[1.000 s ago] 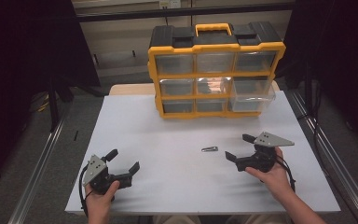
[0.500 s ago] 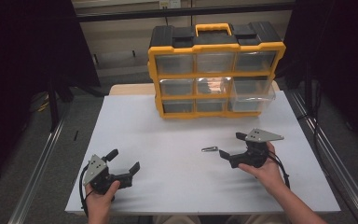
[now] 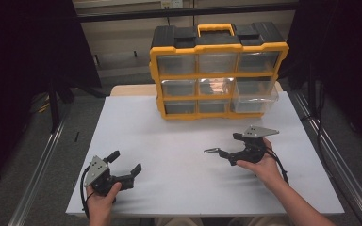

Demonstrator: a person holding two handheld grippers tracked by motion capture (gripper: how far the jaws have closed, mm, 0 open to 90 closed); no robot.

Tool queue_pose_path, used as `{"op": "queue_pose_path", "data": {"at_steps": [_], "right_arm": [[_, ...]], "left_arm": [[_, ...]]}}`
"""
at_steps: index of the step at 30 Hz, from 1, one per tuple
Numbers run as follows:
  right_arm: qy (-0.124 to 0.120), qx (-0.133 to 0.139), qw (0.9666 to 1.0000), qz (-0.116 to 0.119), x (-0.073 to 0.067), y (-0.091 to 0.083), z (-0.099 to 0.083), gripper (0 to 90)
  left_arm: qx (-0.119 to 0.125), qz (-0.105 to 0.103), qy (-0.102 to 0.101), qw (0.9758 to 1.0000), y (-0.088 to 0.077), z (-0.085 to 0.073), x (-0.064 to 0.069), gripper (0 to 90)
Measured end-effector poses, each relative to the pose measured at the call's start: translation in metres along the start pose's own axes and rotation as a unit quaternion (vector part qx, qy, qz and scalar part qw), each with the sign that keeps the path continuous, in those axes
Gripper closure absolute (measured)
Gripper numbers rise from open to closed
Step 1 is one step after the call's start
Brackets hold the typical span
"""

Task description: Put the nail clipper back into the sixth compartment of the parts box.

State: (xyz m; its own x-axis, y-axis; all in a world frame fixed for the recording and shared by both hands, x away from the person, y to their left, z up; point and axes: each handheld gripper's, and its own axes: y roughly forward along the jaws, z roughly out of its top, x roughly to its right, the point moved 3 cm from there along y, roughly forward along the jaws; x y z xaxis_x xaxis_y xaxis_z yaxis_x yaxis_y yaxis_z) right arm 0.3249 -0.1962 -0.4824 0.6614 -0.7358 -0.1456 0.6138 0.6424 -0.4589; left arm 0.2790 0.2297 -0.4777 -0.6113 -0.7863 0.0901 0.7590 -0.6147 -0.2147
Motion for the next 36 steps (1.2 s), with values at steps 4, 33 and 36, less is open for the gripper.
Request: {"op": "queue_pose_path", "data": {"at_steps": [4,33,36], "right_arm": [[0.003,-0.005,1.0,0.0,0.004,0.003,-0.002,4.7],[-0.074,-0.077,0.9934,0.043,-0.001,0.029,0.012,40.1],[-0.073,-0.083,0.9924,0.055,-0.001,0.03,0.01,45.4]], "left_arm": [[-0.003,0.0,0.004,1.0,0.0,0.0,0.0,2.1],[-0.002,-0.002,0.002,1.0,0.001,0.0,0.0,2.1],[-0.003,-0.002,0.0,1.0,0.001,-0.001,0.0,2.1]]}}
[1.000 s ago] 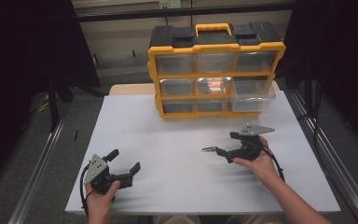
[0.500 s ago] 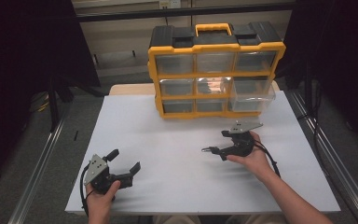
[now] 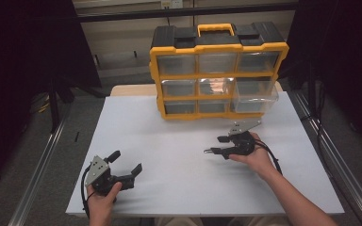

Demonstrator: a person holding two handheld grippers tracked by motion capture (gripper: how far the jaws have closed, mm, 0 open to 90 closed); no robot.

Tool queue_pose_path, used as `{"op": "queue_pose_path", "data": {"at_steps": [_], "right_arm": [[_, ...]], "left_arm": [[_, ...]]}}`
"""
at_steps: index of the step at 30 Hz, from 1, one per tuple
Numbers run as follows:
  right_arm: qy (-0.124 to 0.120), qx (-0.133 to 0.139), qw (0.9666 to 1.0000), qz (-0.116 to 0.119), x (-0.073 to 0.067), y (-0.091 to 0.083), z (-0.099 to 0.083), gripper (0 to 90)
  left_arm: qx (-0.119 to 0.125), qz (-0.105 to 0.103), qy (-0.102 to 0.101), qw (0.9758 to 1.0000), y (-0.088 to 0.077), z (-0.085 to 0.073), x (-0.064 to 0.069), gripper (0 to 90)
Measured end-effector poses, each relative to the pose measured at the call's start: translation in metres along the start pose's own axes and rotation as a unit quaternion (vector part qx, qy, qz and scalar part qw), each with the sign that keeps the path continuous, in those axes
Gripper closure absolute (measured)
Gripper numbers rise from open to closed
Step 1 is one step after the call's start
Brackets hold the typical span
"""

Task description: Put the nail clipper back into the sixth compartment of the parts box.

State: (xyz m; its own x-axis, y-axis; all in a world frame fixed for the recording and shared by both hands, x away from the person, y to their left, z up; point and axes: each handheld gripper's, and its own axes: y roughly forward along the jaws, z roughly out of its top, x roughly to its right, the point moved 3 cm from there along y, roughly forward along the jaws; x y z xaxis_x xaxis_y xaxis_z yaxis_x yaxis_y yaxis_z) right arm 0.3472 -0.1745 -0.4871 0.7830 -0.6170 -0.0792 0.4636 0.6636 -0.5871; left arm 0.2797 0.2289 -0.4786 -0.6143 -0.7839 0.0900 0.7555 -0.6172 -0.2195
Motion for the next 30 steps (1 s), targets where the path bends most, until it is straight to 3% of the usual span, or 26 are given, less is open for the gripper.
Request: {"op": "queue_pose_path", "data": {"at_steps": [9,14,18,21,27,30], "right_arm": [[-0.014,-0.021,0.9996,0.013,0.002,0.005,-0.007,60.0],[-0.022,-0.039,0.9989,0.007,0.004,0.01,-0.011,61.5],[-0.023,-0.036,0.9991,0.006,0.005,0.013,-0.012,62.8],[-0.024,-0.052,0.9983,0.005,0.004,0.015,-0.015,64.2],[-0.018,-0.062,0.9978,0.018,0.003,0.01,-0.016,77.0],[-0.019,-0.066,0.9975,0.016,0.001,0.009,-0.016,78.1]], "left_arm": [[-0.001,-0.001,0.0,1.0,0.001,0.0,0.0,2.1],[-0.001,0.0,-0.001,1.0,0.001,0.0,0.0,2.1],[-0.002,0.0,0.002,1.0,0.001,0.0,0.0,2.2],[-0.002,0.0,0.001,1.0,0.001,-0.001,0.0,2.2],[-0.002,0.001,0.003,1.0,0.001,0.0,0.0,2.2],[-0.002,0.001,0.003,1.0,0.001,0.0,0.0,2.2]]}}
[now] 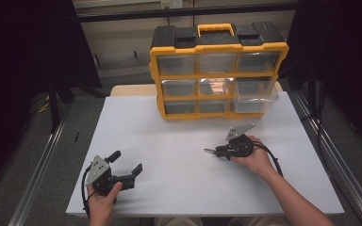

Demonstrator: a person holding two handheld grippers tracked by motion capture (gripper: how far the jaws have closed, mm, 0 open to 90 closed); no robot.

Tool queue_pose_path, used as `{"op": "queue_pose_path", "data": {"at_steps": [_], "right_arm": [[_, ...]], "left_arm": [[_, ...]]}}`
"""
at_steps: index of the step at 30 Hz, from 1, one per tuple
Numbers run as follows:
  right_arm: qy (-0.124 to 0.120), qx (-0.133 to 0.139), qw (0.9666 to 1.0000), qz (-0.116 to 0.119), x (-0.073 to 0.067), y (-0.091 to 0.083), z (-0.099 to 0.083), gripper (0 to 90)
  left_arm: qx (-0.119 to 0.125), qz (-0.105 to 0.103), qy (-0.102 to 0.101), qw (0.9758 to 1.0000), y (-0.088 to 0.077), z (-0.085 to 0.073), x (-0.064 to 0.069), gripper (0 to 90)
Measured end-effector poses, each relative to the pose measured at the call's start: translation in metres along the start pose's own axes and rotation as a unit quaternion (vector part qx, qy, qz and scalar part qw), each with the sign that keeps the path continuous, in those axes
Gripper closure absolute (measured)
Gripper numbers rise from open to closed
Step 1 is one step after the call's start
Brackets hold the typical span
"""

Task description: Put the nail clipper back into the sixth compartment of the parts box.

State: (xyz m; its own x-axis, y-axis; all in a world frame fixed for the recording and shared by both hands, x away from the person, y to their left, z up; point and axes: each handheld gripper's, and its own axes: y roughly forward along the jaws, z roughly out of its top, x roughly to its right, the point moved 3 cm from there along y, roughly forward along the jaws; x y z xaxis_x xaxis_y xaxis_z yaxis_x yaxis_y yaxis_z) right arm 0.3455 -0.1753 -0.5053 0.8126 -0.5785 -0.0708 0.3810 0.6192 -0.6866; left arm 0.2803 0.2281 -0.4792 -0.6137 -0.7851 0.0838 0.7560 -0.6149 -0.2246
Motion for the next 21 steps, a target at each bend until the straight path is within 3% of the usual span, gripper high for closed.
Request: {"op": "queue_pose_path", "data": {"at_steps": [7,17,18,21], "right_arm": [[0.006,0.005,1.0,-0.002,-0.0021,0.0042,0.0012,72.7],[0.011,0.011,0.9999,-0.001,0.0002,0.0056,0.0008,79.8],[0.02,0.012,0.9997,0.001,-0.0001,0.0056,0.0007,79.9],[0.017,0.005,0.9997,-0.016,-0.003,0.0055,0.0027,80.0]], "left_arm": [[-0.001,-0.005,-0.002,1.0,0.0005,0.0,0.0017,2.2],[-0.006,-0.004,0.003,1.0,0.0014,-0.0007,0.0025,2.3],[-0.006,-0.006,0.003,1.0,0.0014,-0.0005,0.0027,2.3],[-0.004,-0.004,0.001,1.0,0.0019,-0.0009,0.0023,2.3]]}}
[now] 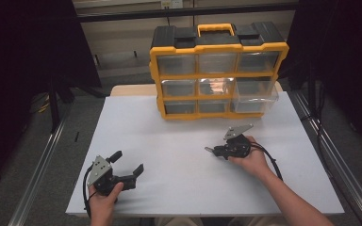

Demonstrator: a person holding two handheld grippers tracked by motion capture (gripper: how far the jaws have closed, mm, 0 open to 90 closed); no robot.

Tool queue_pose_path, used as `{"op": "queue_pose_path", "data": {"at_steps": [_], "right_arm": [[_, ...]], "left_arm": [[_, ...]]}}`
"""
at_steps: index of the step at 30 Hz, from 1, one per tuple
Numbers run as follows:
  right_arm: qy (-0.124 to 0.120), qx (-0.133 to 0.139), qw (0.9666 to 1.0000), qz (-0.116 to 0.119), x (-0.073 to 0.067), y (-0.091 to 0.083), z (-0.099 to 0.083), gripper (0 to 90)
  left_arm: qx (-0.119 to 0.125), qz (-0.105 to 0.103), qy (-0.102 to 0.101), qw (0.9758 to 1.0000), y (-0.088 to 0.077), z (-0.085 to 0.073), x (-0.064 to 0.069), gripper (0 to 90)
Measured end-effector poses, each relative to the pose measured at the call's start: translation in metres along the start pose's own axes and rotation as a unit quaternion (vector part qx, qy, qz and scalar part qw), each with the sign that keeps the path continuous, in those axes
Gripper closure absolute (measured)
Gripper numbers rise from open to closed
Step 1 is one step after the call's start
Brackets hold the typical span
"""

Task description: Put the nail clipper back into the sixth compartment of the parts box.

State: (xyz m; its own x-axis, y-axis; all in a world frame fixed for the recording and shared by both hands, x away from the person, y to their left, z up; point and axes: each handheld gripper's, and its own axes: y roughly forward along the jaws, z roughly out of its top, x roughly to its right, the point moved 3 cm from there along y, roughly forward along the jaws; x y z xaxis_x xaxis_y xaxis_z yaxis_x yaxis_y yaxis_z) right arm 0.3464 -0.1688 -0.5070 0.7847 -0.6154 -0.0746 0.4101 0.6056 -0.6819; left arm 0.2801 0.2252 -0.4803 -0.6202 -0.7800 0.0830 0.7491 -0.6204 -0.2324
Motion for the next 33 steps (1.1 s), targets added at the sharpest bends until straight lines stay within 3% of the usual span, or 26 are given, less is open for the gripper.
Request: {"op": "queue_pose_path", "data": {"at_steps": [6,9,19,33], "right_arm": [[0.02,-0.004,0.9998,0.005,-0.002,-0.003,0.001,80.1],[0.013,-0.005,0.9999,0.006,-0.002,-0.004,0.001,80.1],[0.049,0.033,0.9981,0.017,-0.002,-0.027,0.009,80.2],[0.052,0.06,0.9966,0.02,-0.002,-0.048,0.02,80.2]], "left_arm": [[0.004,-0.003,-0.003,1.0,0.0,0.0,0.0,2.3],[0.004,-0.003,-0.003,1.0,0.0,0.0,0.0,2.3],[0.001,0.001,-0.001,1.0,-0.001,0.001,0.0,2.3],[-0.002,-0.002,0.002,1.0,-0.001,0.001,0.0,2.3]]}}
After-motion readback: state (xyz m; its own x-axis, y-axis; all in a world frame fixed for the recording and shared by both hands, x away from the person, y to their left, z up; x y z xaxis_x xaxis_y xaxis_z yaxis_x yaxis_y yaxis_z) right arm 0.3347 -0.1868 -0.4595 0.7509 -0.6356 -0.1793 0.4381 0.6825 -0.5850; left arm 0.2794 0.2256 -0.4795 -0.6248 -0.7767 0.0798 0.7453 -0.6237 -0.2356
